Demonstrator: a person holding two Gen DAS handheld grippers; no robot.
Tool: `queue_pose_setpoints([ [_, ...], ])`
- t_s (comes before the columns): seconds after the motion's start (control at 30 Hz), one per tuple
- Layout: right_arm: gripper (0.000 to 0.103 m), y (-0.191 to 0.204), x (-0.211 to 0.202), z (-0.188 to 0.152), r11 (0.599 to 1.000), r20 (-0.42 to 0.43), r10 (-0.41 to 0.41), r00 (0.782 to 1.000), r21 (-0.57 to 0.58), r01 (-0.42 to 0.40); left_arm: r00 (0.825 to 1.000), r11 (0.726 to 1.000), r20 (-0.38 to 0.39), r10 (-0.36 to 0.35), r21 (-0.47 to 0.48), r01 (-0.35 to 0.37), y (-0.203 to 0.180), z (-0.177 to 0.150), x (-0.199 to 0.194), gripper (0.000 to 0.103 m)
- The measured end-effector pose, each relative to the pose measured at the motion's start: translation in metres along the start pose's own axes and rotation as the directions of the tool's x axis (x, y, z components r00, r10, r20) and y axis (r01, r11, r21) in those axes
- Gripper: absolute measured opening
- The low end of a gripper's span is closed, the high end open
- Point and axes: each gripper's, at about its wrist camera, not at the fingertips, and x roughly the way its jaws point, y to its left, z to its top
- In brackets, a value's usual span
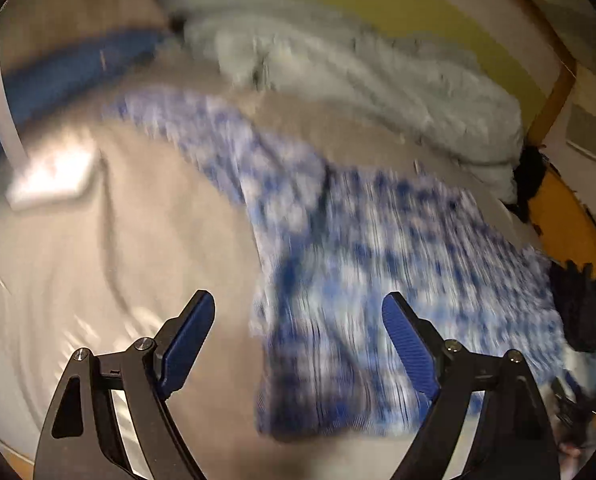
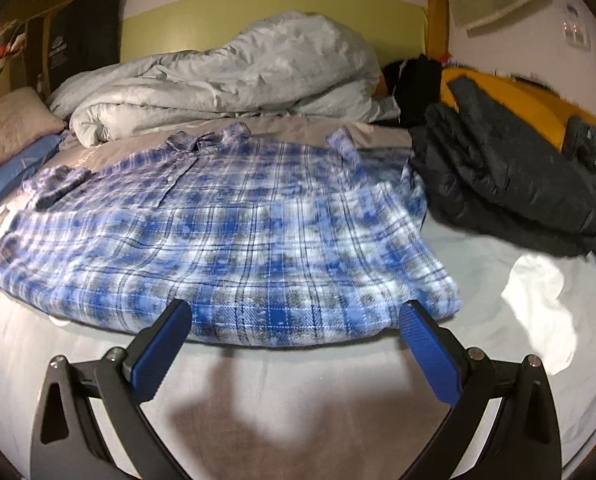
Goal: Fold large clothes
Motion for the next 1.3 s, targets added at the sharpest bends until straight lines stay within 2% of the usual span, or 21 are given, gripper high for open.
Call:
queue_pose_setpoints([
  [0.07,0.103,-0.007,0.003,0.001,0.996,-0.033,0.074,0.997,0.059,-0.072,0.997,0.997,-0.068,-0.039,-0.071,0.034,0.008,-0.017,0.008,0.084],
  [0.17,0.103,-0.013,0.007,-0.002,0.967,-0.068,0.215,0.974,0.156,-0.203,0.981,0.977,-0.122,-0.152,-0.169,0.13,0.007,-0.044,0.011,0.084],
  [0.23,0.103,-0.013,0.01,-0.005,0.954,-0.083,0.255,0.963,0.183,-0.237,0.972,0.972,-0.134,-0.191,-0.167,0.167,-0.006,-0.059,0.01,0.084],
  [0.33,0.103,-0.008,0.015,-0.009,0.939,-0.106,0.298,0.949,0.211,-0.271,0.973,0.979,-0.132,-0.188,-0.106,0.175,-0.034,-0.078,0.004,0.084],
  [0.4,0.103,-0.004,0.018,-0.012,0.93,-0.117,0.321,0.94,0.228,-0.289,0.966,0.975,-0.151,-0.209,-0.106,0.194,-0.046,-0.089,0.002,0.084],
  [0.47,0.103,0.0,0.019,-0.014,0.931,-0.121,0.321,0.939,0.222,-0.29,0.958,0.969,-0.17,-0.231,-0.129,0.211,-0.054,-0.105,0.001,0.084],
  [0.57,0.103,0.003,0.021,-0.016,0.935,-0.119,0.31,0.943,0.219,-0.279,0.958,0.97,-0.181,-0.223,-0.137,0.2,-0.068,-0.124,0.007,0.084],
  [0.67,0.103,0.003,0.029,-0.011,0.936,-0.102,0.288,0.952,0.238,-0.258,0.975,0.98,-0.137,-0.174,-0.122,0.158,-0.081,-0.122,0.021,0.084],
  [0.7,0.103,0.005,0.032,-0.009,0.941,-0.097,0.272,0.957,0.233,-0.243,0.982,0.986,-0.113,-0.153,-0.077,0.145,-0.088,-0.119,0.027,0.085],
  [0.77,0.103,0.009,0.039,-0.006,0.956,-0.101,0.23,0.968,0.211,-0.205,0.99,0.996,-0.112,-0.088,0.003,0.089,-0.101,-0.112,0.044,0.085],
  [0.87,0.101,0.017,0.044,-0.003,0.975,-0.081,0.167,0.983,0.159,-0.153,0.999,0.999,-0.028,-0.036,0.017,0.036,-0.11,-0.107,0.056,0.087],
  [0.9,0.097,0.019,0.046,-0.002,0.981,-0.076,0.146,0.986,0.142,-0.134,1.0,0.999,-0.001,-0.007,0.039,0.007,-0.114,-0.107,0.06,0.085],
  [0.93,0.088,0.019,0.047,-0.001,0.983,-0.076,0.134,0.988,0.135,-0.123,0.999,0.997,0.027,0.029,0.066,-0.031,-0.12,-0.107,0.064,0.08],
  [0.97,0.081,0.02,0.047,0.001,0.986,-0.071,0.12,0.99,0.126,-0.111,0.997,0.993,0.045,0.068,0.095,-0.072,-0.126,-0.109,0.066,0.052],
  [1.0,0.066,0.021,0.047,0.002,0.986,-0.063,0.121,0.991,0.12,-0.112,0.994,0.987,0.06,0.093,0.122,-0.1,-0.13,-0.11,0.066,0.022],
  [1.03,0.053,0.02,0.047,0.004,0.986,-0.057,0.131,0.99,0.115,-0.123,0.994,0.986,0.067,0.083,0.138,-0.092,-0.133,-0.111,0.064,0.009],
  [1.07,0.047,0.019,0.047,0.006,0.985,-0.057,0.141,0.988,0.113,-0.134,0.995,0.986,0.069,0.073,0.147,-0.083,-0.134,-0.111,0.062,0.008],
  [1.13,0.013,0.016,0.047,0.008,0.986,-0.05,0.122,0.991,0.118,-0.116,0.992,0.983,0.093,0.086,0.152,-0.1,-0.13,-0.113,0.055,0.006],
  [1.3,0.008,0.018,0.029,0.009,0.989,-0.003,0.124,0.992,0.08,-0.123,0.985,0.974,0.122,0.12,0.179,-0.14,-0.129,-0.116,0.03,0.006],
])
